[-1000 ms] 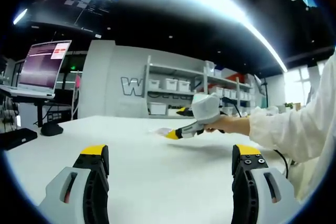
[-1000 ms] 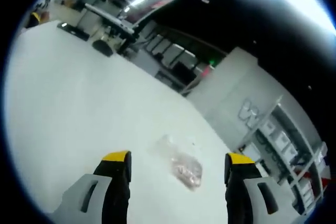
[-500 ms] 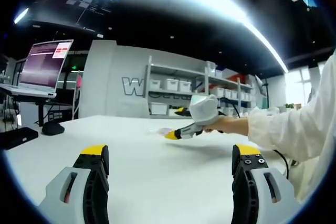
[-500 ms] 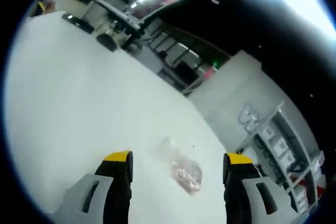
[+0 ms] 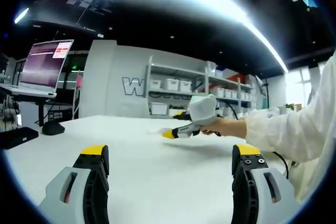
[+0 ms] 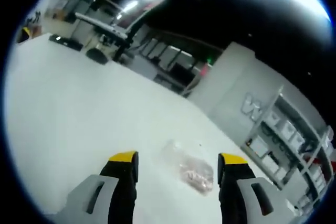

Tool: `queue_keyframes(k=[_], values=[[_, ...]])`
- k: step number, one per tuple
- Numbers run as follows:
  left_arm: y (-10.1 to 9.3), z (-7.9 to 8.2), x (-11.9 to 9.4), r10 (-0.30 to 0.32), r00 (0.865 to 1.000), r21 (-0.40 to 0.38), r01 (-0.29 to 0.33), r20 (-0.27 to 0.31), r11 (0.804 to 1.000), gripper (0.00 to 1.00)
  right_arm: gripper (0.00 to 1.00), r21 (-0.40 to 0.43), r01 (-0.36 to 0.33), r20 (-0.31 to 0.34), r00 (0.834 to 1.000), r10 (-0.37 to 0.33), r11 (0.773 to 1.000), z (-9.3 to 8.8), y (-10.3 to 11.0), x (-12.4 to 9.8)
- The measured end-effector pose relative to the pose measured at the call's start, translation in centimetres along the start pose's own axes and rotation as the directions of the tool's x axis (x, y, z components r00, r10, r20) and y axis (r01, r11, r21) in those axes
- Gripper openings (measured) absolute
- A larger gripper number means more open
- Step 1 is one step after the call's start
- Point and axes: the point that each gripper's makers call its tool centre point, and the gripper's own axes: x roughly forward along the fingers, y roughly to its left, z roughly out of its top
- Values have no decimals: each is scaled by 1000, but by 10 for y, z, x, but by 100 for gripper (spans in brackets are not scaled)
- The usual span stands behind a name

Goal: Open the resealable bag by pulling the two sides of the seal apart until the entire bag opening is separated and visibly accessible.

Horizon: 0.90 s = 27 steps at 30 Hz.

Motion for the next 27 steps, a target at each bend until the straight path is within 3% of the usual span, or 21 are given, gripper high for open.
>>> queue_keyframes(k=[20, 27], values=[[1, -1, 1, 7, 1000, -2, -7, -2, 1000, 96, 60, 211, 27, 3, 1000, -28, 977, -10, -4, 11], [1, -2, 1, 7, 1000, -4, -7, -2, 1000, 96, 56, 211, 24, 5, 1000, -26, 977, -11, -1, 12]])
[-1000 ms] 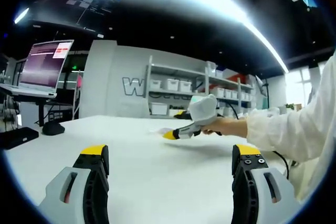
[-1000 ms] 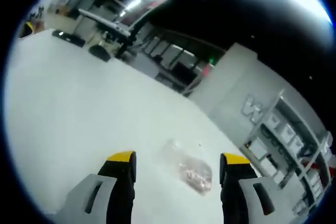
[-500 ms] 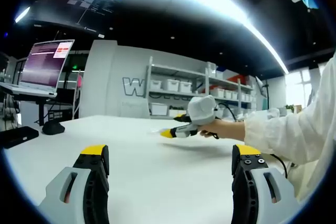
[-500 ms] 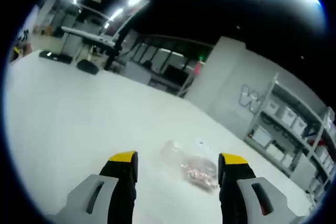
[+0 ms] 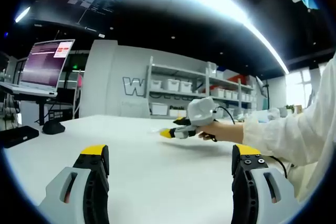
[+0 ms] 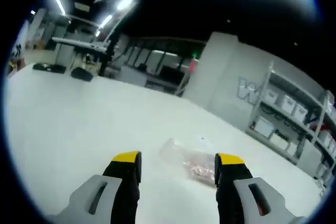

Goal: Open the resealable bag by pulling the two sides of the seal apart until the entire bag opening is separated and visibly accessible.

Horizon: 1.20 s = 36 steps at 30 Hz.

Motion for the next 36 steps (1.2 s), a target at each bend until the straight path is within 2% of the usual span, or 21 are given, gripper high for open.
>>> queue_keyframes(k=[7, 17, 29, 36], values=[[-1, 0, 0, -3, 1000, 4, 3, -2, 1000, 96, 56, -25, 0, -4, 1000, 0, 1000, 0, 3, 2], [0, 0, 0, -1, 1000, 5, 1, 0, 1000, 96, 54, -111, -7, -20, 1000, 5, 994, 2, 6, 6], [3, -1, -1, 6, 1000, 5, -6, -1, 1000, 96, 51, -116, -21, -27, 999, 17, 993, 2, 8, 12], [4, -1, -1, 7, 1000, 2, -7, -1, 1000, 96, 50, -167, -17, -39, 999, 11, 986, 1, 7, 13]])
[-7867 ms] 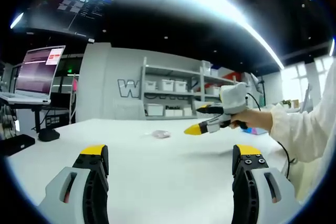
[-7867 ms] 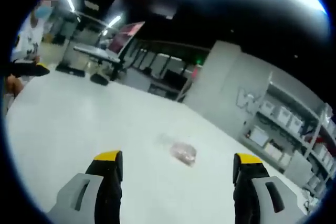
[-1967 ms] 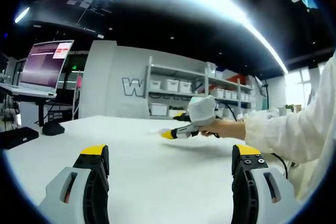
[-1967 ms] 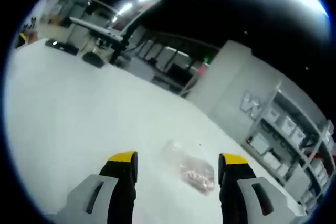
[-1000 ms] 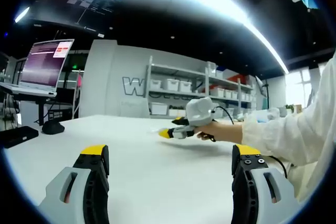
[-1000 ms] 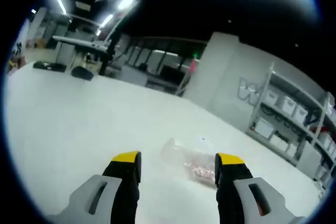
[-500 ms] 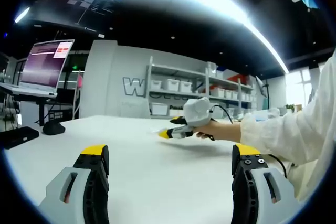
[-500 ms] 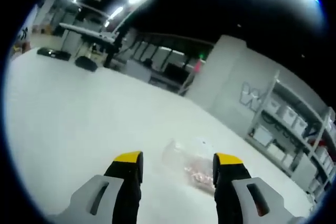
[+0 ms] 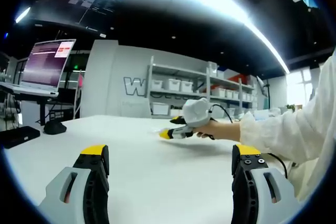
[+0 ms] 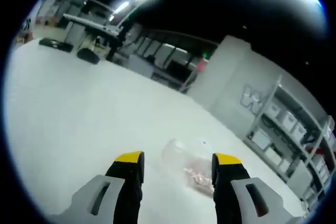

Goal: Open the resealable bag by pulling the two sides of the seal apart until the entire bag opening is separated and visibly accessible.

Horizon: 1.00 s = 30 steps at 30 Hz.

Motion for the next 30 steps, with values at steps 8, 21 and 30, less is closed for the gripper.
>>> queue_keyframes(k=[8, 21, 30], values=[[1, 0, 0, 3, 1000, 2, -3, -2, 1000, 96, 46, -10, 9, -3, 1000, -9, 1000, -1, -1, 4], [5, 0, 0, 8, 1000, 0, -8, -3, 1000, 96, 41, -94, -2, -21, 1000, 0, 996, -2, 4, 10], [8, -2, -1, 13, 1000, -4, -13, -4, 1000, 96, 38, -165, 9, -34, 999, -14, 986, -1, 0, 13]])
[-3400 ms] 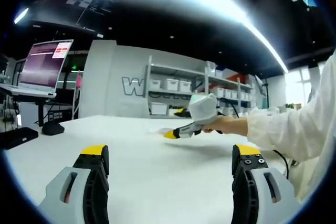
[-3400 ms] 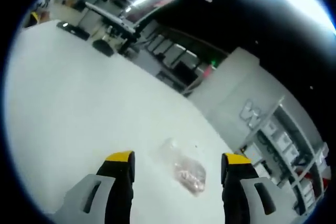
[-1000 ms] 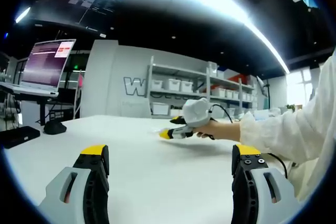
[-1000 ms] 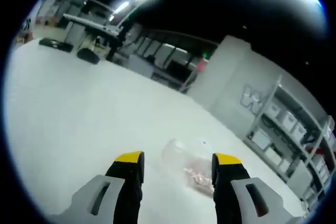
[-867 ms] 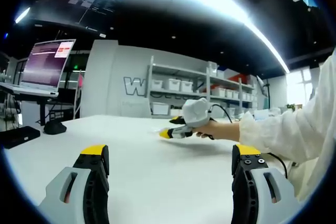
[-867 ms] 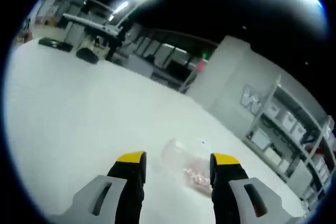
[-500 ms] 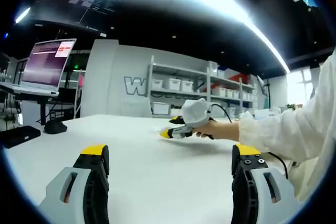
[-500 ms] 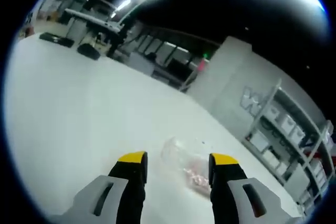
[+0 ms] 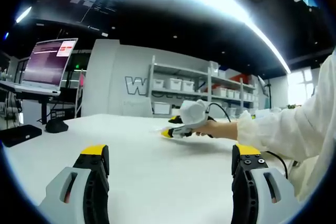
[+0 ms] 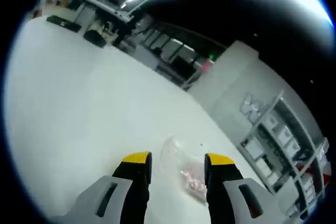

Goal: Open the resealable bag by pulling the two sides of the seal apart until the entire bag opening is separated and visibly accessible.

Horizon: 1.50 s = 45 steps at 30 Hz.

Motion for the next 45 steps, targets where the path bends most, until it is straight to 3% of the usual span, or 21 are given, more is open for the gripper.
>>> queue_keyframes(k=[10, 19, 32, 41, 45], values=[[1, 1, -2, 3, 1000, -9, -3, 7, 1000, 96, 34, -118, -9, -19, 1000, 7, 993, -1, 4, 3], [5, 0, -4, 12, 1000, -10, -12, 6, 1000, 96, 31, -150, -14, -28, 1000, 10, 989, -1, 5, 7], [7, 4, -5, 12, 1000, -21, -11, 19, 1000, 96, 25, -149, -30, -43, 999, 24, 988, -2, 5, 9], [6, 5, -8, 15, 1000, -20, -15, 18, 1000, 96, 11, -130, -64, -60, 997, 56, 989, -8, 13, 6], [5, 6, -8, 15, 1000, -21, -15, 19, 1000, 96, 10, -124, -70, -65, 996, 62, 990, -8, 14, 6]])
